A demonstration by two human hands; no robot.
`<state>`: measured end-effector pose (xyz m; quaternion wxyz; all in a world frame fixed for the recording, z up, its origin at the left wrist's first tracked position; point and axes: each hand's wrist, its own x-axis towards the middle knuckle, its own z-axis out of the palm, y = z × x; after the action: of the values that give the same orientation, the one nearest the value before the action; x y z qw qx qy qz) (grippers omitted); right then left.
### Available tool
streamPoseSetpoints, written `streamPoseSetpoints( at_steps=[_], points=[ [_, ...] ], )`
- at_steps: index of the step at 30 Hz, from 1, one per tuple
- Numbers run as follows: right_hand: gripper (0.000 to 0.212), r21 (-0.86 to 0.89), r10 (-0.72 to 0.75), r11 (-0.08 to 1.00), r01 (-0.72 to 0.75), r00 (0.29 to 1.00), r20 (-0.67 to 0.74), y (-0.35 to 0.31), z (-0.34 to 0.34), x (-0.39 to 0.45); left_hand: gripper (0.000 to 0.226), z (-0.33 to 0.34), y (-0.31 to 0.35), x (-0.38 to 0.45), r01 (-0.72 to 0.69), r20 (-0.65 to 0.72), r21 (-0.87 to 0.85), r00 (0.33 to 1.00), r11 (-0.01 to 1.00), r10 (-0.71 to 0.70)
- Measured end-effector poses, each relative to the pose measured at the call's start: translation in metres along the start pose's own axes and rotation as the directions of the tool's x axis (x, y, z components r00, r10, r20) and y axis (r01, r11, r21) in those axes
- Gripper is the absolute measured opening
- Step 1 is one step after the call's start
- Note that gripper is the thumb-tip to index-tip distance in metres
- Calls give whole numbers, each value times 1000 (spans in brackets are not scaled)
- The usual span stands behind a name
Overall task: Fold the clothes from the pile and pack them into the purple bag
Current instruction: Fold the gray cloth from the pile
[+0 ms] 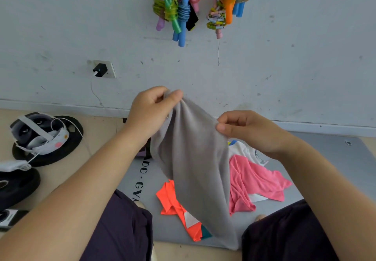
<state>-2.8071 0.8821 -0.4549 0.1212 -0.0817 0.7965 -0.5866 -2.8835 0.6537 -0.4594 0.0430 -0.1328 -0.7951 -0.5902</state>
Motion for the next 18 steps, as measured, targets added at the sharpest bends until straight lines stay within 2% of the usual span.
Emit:
streamPoseSetpoints(
  at_steps=[2,4,5,6,7,8,11,13,15,17,18],
  points=[
    [16,23,-8,1000,9,1000,-27,-1,4,0,19,2,0,-3,54,205,16,977,998,-56],
    [23,84,-13,996,17,999,-52,-1,10,2,41,9,1,-10,84,484,0,872,996,-74],
    [27,106,-18,994,24,998,-58,-2,13,3,41,15,-2,-13,69,569,10,820,998,-63],
    [29,114,-22,993,29,998,-58,-3,14,3,32,21,-1,-17,41,615,11,788,999,-39],
    [31,112,-25,993,31,998,-52,-3,16,4,18,26,-2,-19,12,625,4,781,1000,-12],
    [31,113,-30,993,34,999,-44,-3,16,5,11,28,1,-21,14,614,-7,789,1000,-7],
    [29,195,-25,980,33,999,-48,-4,16,7,32,25,1,-18,9,534,-50,845,999,19],
    [29,189,-12,982,18,999,-32,-3,14,7,35,20,3,-12,23,398,-127,917,992,30],
    [23,106,10,994,-12,1000,27,-2,11,5,43,16,4,-6,60,240,-253,971,966,3],
    [21,36,31,999,-33,998,57,-2,8,2,44,12,3,-1,102,104,-358,992,928,-69],
    [20,30,24,999,-26,999,43,-2,7,1,38,10,2,1,115,42,-355,993,928,-107]
  ],
)
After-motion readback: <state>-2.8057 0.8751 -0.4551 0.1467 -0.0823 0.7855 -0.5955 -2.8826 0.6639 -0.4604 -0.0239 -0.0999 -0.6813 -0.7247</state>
